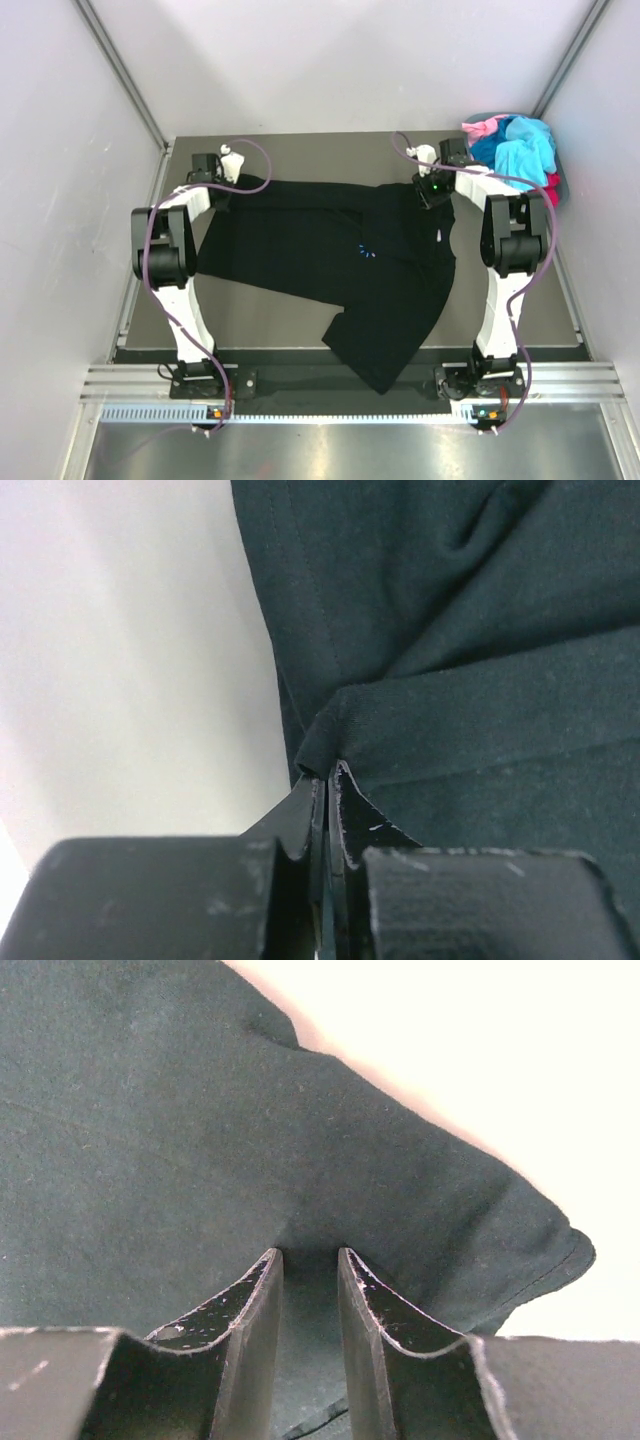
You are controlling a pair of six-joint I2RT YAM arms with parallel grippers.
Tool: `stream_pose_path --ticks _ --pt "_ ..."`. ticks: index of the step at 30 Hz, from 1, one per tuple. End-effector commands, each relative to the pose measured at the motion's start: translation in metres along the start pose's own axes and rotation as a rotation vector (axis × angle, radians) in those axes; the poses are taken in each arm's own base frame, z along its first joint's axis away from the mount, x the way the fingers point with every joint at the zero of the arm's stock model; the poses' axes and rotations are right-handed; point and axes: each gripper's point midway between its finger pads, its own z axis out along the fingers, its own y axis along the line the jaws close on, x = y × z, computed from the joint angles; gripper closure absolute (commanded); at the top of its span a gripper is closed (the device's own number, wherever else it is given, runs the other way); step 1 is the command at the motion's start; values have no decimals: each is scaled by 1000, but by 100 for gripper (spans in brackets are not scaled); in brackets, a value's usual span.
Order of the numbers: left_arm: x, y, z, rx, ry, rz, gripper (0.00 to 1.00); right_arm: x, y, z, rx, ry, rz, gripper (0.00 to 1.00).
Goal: Fold and stack the t-shirts
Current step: Fold the tshirt
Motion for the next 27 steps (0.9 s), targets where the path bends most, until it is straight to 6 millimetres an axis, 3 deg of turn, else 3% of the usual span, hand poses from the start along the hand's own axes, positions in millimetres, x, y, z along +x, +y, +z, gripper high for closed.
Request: stream_pose_path --ticks 1,4,5,6,10,15,18,19,27 --pt "-8 5 -24 40 -45 26 100 -15 -12 -1 13 -46 15 71" --pt "4 -9 -41 93 -43 102 100 -13 -13 -2 13 -45 25 71" --pt "18 -14 -42 104 -17 108 94 -12 -13 -2 12 -43 28 71" --pt "19 -11 -49 80 -12 118 85 -12 -12 -2 10 -42 29 71" --pt "32 0 -53 22 8 138 71 -9 -12 0 9 -36 38 71" --pt "-3 12 -57 -15 -98 93 59 -9 -14 -1 15 -37 43 71" --pt "-24 16 -52 -2 -138 37 57 -11 -17 -1 22 -40 49 71" --pt "-39 19 -53 5 -168 23 57 -11 -16 -1 21 -40 51 71" --pt "-59 7 -32 116 -190 -58 58 -7 -15 3 11 -31 54 71"
